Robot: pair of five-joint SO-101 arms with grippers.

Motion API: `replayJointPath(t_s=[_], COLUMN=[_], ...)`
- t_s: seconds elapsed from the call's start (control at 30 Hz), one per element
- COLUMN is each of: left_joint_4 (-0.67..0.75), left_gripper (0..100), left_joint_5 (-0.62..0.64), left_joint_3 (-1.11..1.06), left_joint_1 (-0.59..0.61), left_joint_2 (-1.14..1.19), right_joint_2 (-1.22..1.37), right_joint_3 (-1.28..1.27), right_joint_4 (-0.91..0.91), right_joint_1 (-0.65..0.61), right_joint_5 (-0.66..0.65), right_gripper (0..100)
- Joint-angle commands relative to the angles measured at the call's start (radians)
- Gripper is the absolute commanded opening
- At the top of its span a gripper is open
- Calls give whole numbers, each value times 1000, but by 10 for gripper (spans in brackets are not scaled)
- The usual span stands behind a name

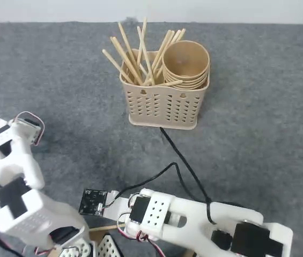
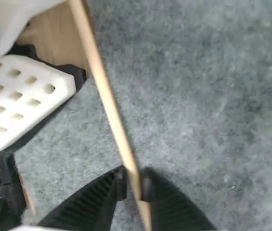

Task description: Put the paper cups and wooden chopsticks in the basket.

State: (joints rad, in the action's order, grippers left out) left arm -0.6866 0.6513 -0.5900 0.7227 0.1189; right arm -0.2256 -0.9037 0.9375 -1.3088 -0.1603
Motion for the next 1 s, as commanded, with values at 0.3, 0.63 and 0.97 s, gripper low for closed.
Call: replayJointPath(t_s=[0.3, 0.63, 0.97], left_joint_4=[-2, -2, -2], left_gripper=[195, 195, 195], left_joint_5=[9, 9, 9], left_joint_3=[39, 39, 39], left_joint_1=[-11, -12, -14], left_joint_2=[-9, -9, -9], right_joint_2=[-136, -526, -857], right_joint_3=[61, 55, 55], right_joint_4=[130, 219, 13], right_joint_1=[173, 343, 438], right_joint_5=[-5, 8, 153], right_gripper=[8, 8, 8])
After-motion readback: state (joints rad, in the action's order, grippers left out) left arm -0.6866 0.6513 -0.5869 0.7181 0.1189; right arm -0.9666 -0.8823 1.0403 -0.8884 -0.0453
